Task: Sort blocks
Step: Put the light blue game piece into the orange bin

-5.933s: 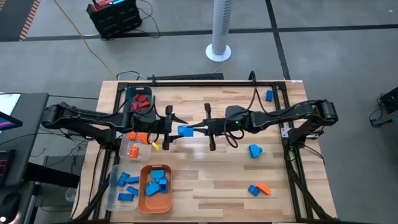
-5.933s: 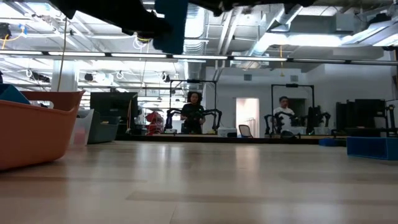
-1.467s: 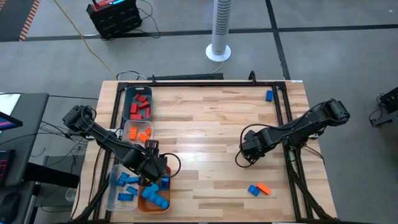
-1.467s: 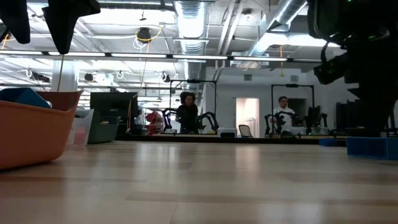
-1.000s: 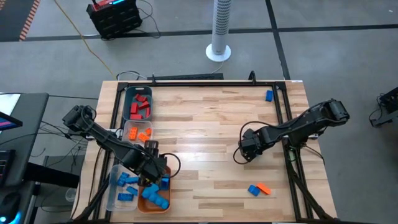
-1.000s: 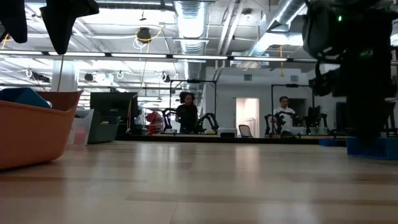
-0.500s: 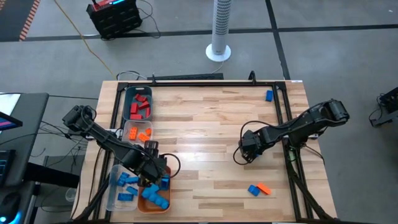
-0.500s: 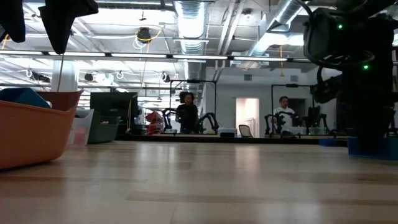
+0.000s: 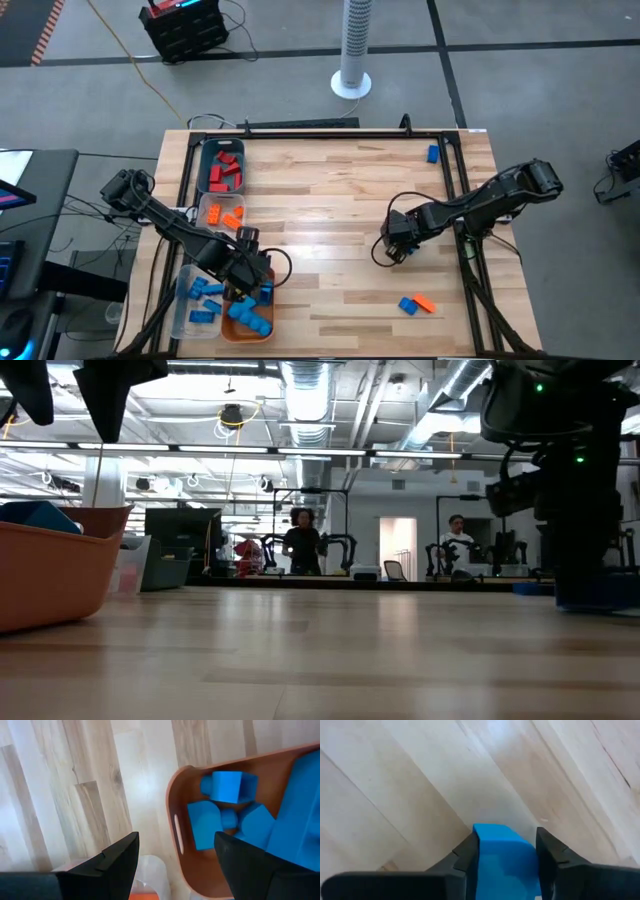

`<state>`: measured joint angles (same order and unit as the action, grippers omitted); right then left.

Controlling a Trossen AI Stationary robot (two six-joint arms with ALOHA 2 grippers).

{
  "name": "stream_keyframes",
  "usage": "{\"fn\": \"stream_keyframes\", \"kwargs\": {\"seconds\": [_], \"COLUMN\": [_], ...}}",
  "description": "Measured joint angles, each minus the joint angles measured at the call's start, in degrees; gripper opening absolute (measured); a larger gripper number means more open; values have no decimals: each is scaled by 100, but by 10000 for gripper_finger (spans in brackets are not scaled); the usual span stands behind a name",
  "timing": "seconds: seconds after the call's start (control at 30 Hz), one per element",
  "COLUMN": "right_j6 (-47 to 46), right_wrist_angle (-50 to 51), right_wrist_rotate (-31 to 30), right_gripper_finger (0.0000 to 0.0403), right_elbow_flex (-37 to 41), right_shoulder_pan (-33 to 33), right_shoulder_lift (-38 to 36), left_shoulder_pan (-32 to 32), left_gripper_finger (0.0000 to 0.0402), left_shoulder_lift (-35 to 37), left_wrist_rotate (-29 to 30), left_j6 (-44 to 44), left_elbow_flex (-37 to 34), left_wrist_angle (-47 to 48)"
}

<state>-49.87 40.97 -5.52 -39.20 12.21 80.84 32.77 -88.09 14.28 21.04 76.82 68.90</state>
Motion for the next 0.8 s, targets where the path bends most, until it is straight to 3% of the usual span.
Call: {"fn": "stream_keyframes", "kwargs": {"seconds": [0.23,0.33,0.5,0.8], "right_j6": [310,608,1226,2331], "right_wrist_angle": [-55,-320,-1576,-4250], "right_wrist_rotate": [-466,-876,-1425,-1629], "right_gripper_finger": [152,151,146,146], "right_elbow_flex": [-481,-763,-1011,-1021], "right_shoulder_pan": [24,98,214,137], "right_shoulder_lift": [20,20,17,17], "left_shoulder_pan": [0,2,2,-62], "left_gripper_finger": [251,251,251,251], "left_shoulder_lift": [0,0,2,0], "left_wrist_rotate": [44,371,1172,2823], "left_j6": [-36,-190,-625,-862], "left_elbow_flex": [-2,-34,-248,-643], "left_wrist_angle": [-74,-381,-1218,-2263]}}
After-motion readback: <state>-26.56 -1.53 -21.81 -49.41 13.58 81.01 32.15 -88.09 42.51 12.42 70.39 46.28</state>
